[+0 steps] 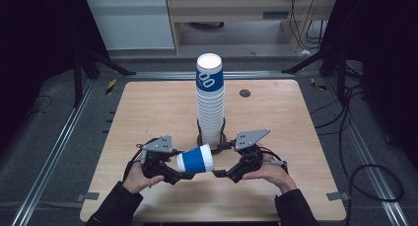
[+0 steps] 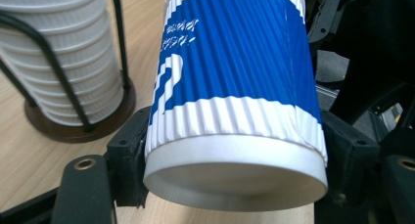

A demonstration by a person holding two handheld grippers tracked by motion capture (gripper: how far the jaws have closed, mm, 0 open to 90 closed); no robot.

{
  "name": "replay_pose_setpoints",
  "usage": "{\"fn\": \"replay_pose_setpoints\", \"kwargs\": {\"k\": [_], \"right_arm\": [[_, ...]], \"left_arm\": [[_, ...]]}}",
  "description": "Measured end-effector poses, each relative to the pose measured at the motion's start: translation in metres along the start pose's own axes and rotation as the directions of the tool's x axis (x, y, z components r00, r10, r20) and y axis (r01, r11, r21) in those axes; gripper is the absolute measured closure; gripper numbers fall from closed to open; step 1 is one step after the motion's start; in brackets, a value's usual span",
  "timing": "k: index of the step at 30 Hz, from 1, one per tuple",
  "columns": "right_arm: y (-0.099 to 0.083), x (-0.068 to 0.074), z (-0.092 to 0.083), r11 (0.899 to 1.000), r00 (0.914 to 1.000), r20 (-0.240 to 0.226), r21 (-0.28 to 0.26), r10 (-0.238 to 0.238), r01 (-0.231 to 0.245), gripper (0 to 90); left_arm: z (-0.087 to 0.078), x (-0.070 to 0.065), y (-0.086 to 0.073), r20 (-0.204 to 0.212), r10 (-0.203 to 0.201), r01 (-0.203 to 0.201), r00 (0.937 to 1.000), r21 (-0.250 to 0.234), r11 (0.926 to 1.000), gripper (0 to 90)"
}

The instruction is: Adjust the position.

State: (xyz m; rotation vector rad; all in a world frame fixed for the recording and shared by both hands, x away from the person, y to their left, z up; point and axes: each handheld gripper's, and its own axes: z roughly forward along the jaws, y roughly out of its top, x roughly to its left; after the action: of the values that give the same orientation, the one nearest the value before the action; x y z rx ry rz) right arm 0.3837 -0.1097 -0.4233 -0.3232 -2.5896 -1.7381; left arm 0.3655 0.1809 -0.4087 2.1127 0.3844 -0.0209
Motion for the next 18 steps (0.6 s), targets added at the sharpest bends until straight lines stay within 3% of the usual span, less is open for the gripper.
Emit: {"fn": "replay_pose_setpoints", "kwargs": {"k": [7, 18], "right_arm": [[0.000, 0.003, 0.005, 1.000, 0.9989, -0.047, -0.020, 0.005, -0.006, 9.6], [-0.003, 0.004, 0.011, 1.000, 0.9945, -0.104, 0.010, 0.018, -0.017, 13.3]], "left_arm": [[0.007, -0.005, 0.002, 0.033, 0.016, -0.016, 0.9993, 0.012, 0.9998, 26.3], [0.015, -0.008, 0.002, 0.074, 0.018, -0.021, 0.9971, 0.037, 0.9991, 26.6]]}}
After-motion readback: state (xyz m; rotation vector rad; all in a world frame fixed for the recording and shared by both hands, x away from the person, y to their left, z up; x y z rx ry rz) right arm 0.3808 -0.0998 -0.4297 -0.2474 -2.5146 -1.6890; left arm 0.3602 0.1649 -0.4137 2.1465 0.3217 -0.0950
